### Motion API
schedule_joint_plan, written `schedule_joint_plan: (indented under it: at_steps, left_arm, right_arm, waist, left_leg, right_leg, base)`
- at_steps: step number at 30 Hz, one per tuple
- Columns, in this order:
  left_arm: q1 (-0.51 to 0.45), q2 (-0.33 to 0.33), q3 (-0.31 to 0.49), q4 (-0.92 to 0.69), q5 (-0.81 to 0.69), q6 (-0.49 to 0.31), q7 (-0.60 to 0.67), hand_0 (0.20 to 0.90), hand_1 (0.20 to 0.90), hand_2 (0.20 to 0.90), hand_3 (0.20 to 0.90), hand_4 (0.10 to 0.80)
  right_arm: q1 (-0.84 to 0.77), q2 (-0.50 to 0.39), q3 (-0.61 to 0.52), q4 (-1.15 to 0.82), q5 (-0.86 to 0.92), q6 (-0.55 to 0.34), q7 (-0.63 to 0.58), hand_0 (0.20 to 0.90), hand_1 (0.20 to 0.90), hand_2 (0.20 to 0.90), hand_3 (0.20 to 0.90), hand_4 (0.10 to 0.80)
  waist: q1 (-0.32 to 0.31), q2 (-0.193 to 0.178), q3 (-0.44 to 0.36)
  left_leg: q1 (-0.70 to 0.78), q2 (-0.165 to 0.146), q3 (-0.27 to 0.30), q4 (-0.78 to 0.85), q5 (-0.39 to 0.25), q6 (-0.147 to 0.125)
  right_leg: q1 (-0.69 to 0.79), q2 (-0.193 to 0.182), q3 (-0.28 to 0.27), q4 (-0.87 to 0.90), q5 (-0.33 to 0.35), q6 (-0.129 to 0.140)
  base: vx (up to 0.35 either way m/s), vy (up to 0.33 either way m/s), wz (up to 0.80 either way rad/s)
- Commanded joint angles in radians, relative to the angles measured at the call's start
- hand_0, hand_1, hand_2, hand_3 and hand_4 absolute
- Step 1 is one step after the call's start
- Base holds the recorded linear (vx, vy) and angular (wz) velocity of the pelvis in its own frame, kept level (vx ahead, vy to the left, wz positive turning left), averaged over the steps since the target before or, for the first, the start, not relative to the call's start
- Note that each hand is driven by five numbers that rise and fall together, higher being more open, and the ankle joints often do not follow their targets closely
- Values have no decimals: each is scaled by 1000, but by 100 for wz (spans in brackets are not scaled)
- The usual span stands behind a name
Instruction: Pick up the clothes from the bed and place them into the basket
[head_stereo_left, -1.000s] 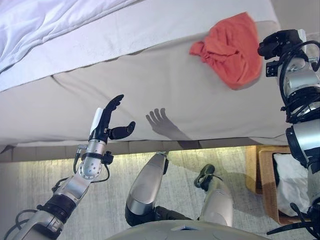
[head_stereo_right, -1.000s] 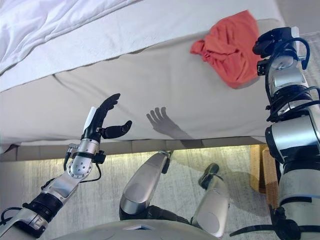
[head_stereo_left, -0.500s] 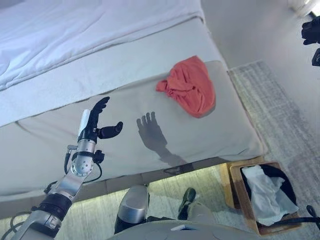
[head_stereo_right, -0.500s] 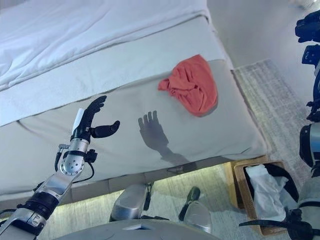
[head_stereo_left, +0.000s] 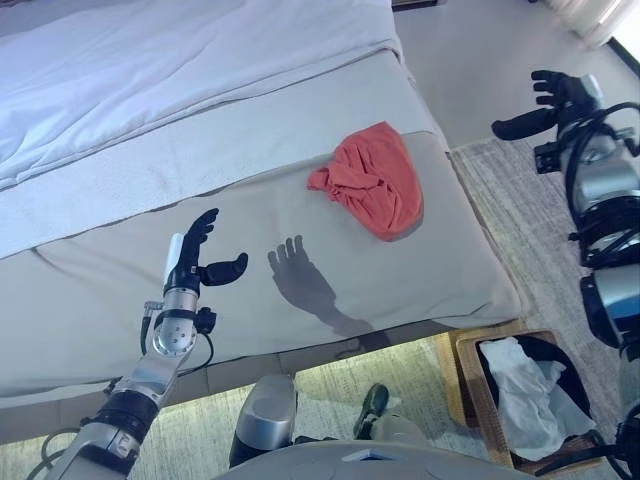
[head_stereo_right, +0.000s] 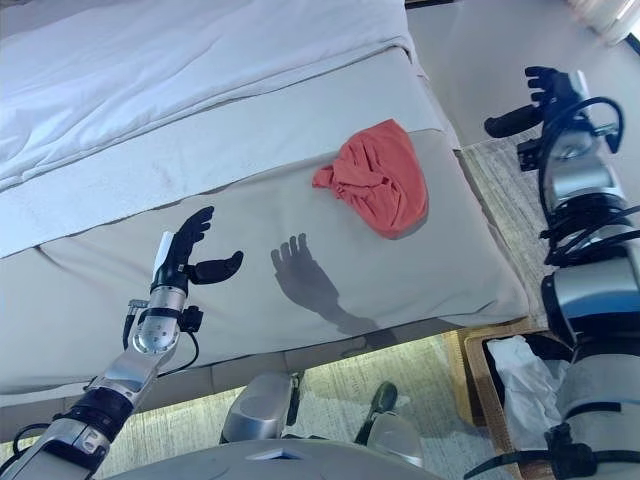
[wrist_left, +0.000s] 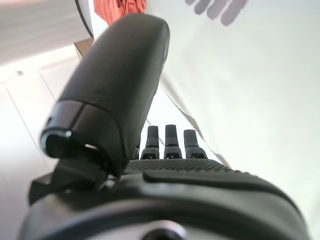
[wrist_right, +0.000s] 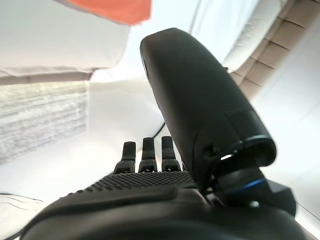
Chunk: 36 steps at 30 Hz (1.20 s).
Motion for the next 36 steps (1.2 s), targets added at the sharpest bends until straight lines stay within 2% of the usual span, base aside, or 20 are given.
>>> schedule_joint_plan:
  at_steps: [1,4,5,6,7,10,11,13,17,18,23,27,29,36]
  left_arm:
    - [-18,48,8,-102,-11,-56,82,900,900,900,900,800]
    - [-67,50,-4,-84,-48,-86,118,900,900,900,900,800]
    - [-94,55,-5,-88,-52,-91,120,900,900,900,900,800]
    - [-104,59,-6,-105,-42,-78,146,900,900,900,900,800]
    - [-98,61,-4,-121,-61,-71,153,900,900,900,900,800]
    - [-98,56,0,-149,-60,-61,152,900,900,900,900,800]
    - [-112,51,-17,-158,-47,-73,149,900,900,900,900,800]
    - [-122,49,-42,-176,-20,-88,161,900,900,900,900,800]
    - [-117,53,-64,-211,-45,-129,165,900,900,900,900,800]
    - [-112,56,-67,-224,-47,-140,167,900,900,900,900,800]
    - [-88,65,-64,-264,-52,-165,174,900,900,900,900,800]
    - [-64,77,-58,-313,-64,-171,177,900,900,900,900,800]
    - [-37,82,-53,-337,-63,-202,178,900,900,900,900,800]
    - [1,100,-52,-398,-56,-218,178,900,900,900,900,800]
  right_arm:
    - [-45,-41,47,-82,-159,-134,-145,900,900,900,900,800]
    - [-129,0,104,-42,-261,-123,-179,900,900,900,900,800]
    - [-160,1,132,-15,-293,-134,-194,900,900,900,900,800]
    - [-162,7,151,-40,-300,-115,-188,900,900,900,900,800]
    - [-157,5,175,-79,-301,-78,-179,900,900,900,900,800]
    - [-176,-16,215,-74,-321,-48,-141,900,900,900,900,800]
    - [-216,-15,247,-11,-322,-56,-129,900,900,900,900,800]
    - [-287,-14,292,62,-306,-49,-102,900,900,900,900,800]
    - [-372,-14,337,145,-339,-36,-104,900,900,900,900,800]
    - [-397,-6,355,156,-345,-21,-113,900,900,900,900,800]
    - [-463,16,382,180,-373,28,-133,900,900,900,900,800]
    - [-481,17,398,191,-374,71,-141,900,900,900,900,800]
    - [-480,6,393,191,-359,80,-150,900,900,900,900,800]
    - [-477,-12,401,180,-350,131,-137,900,900,900,900,800]
  waist:
    - [6,2,-42]
    - [-3,13,-9]
    - [-10,9,-5]
    - [-15,3,1]
    - [-8,0,5]
    - [14,-10,20]
    - [36,-6,46]
    - [62,8,70]
    - [92,54,113]
    - [103,65,133]
    - [131,98,186]
    - [145,111,186]
    - [153,118,186]
    - [161,132,186]
  left_leg:
    - [0,-28,0,27,-69,38]
    - [-2,-9,-14,17,-80,24]
    - [-20,-8,-27,13,-88,26]
    - [-52,7,-39,19,-78,27]
    - [-70,14,-44,31,-69,19]
    - [-131,30,-48,50,-27,-11]
    - [-155,39,-57,57,-10,-24]
    - [-172,43,-75,46,8,-32]
    - [-208,27,-104,25,27,-31]
    - [-212,16,-114,23,12,-31]
    - [-270,-11,-127,30,22,-18]
    - [-341,-23,-131,56,21,-10]
    - [-401,-29,-136,87,17,-5]
    - [-560,-53,-148,214,-11,11]
  right_leg:
    - [-91,-71,82,274,16,-11]
    - [-152,-86,122,120,62,2]
    - [-167,-69,156,28,72,13]
    - [-175,-40,171,17,38,11]
    - [-170,-35,160,29,22,10]
    - [-141,-22,111,3,3,-2]
    - [-135,-14,85,12,-14,-13]
    - [-149,-12,42,38,-34,-24]
    - [-216,-27,6,114,-64,-35]
    - [-238,-32,10,147,-91,-27]
    - [-318,-51,-2,224,-114,-30]
    - [-391,-63,-8,279,-130,-35]
    - [-444,-64,-15,317,-141,-42]
    - [-587,-71,-10,447,-180,-66]
  base:
    - [102,-39,32]
    - [-52,-184,12]
    - [-95,-321,25]
    - [-69,-356,28]
    - [-7,-325,63]
    - [-14,-223,62]
    - [-31,-170,29]
    - [-53,-117,30]
    - [-62,6,30]
    - [4,-3,22]
    - [-14,28,19]
    - [26,10,18]
    - [50,-29,20]
    - [42,-30,17]
